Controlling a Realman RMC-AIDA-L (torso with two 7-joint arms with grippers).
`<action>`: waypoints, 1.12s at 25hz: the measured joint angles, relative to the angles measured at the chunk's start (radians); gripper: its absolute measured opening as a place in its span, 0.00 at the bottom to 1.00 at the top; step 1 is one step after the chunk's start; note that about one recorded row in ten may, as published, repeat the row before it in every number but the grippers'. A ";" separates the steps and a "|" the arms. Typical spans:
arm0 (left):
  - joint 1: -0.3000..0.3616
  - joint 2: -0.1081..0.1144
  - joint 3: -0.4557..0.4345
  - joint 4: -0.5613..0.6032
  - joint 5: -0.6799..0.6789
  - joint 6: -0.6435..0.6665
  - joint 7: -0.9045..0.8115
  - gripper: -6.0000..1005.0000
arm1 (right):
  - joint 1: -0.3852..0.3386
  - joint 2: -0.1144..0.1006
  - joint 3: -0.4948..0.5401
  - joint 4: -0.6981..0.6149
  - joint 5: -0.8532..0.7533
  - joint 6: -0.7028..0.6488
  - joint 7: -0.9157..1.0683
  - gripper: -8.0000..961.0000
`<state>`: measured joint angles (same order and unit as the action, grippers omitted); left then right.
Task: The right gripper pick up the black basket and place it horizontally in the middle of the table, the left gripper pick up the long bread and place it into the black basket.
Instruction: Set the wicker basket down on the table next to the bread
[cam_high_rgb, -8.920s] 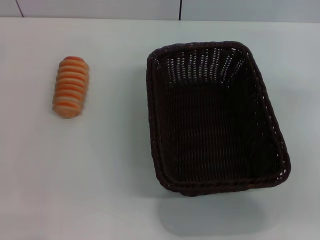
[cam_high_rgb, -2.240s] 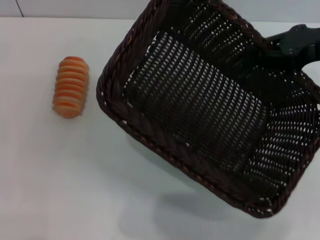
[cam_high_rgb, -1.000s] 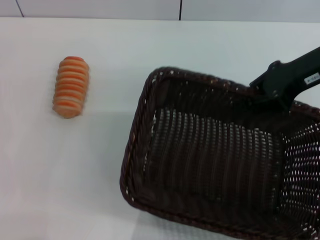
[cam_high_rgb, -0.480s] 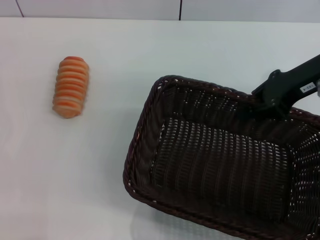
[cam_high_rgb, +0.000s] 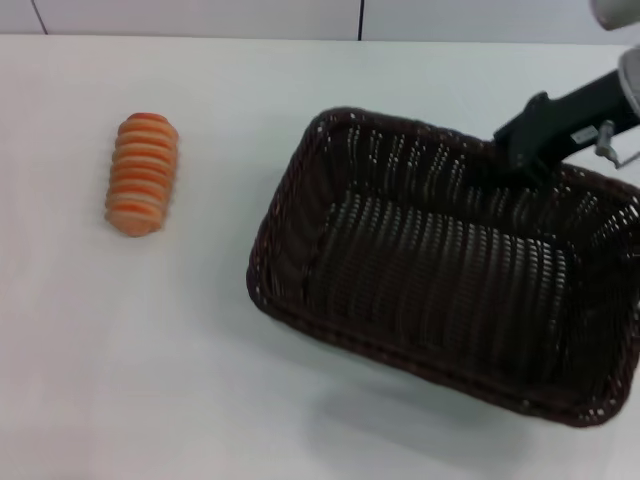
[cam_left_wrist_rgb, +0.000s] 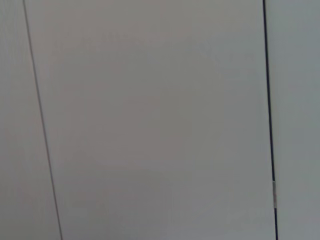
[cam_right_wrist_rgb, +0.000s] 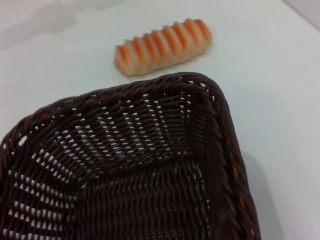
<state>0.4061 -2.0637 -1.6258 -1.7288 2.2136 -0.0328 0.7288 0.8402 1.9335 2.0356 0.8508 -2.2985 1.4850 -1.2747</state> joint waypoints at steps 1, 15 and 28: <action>-0.002 0.000 0.000 0.000 0.000 -0.001 0.000 0.81 | 0.007 0.003 -0.018 -0.008 0.002 -0.039 -0.003 0.17; -0.112 0.000 0.003 0.058 0.000 -0.029 0.026 0.81 | 0.031 0.056 -0.029 -0.059 0.061 -0.183 -0.120 0.17; -0.141 0.002 0.007 0.072 0.000 -0.033 0.030 0.81 | 0.029 0.068 -0.062 -0.075 0.115 -0.186 -0.145 0.17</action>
<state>0.2654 -2.0618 -1.6187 -1.6568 2.2135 -0.0661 0.7588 0.8696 2.0012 1.9735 0.7761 -2.1838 1.2995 -1.4198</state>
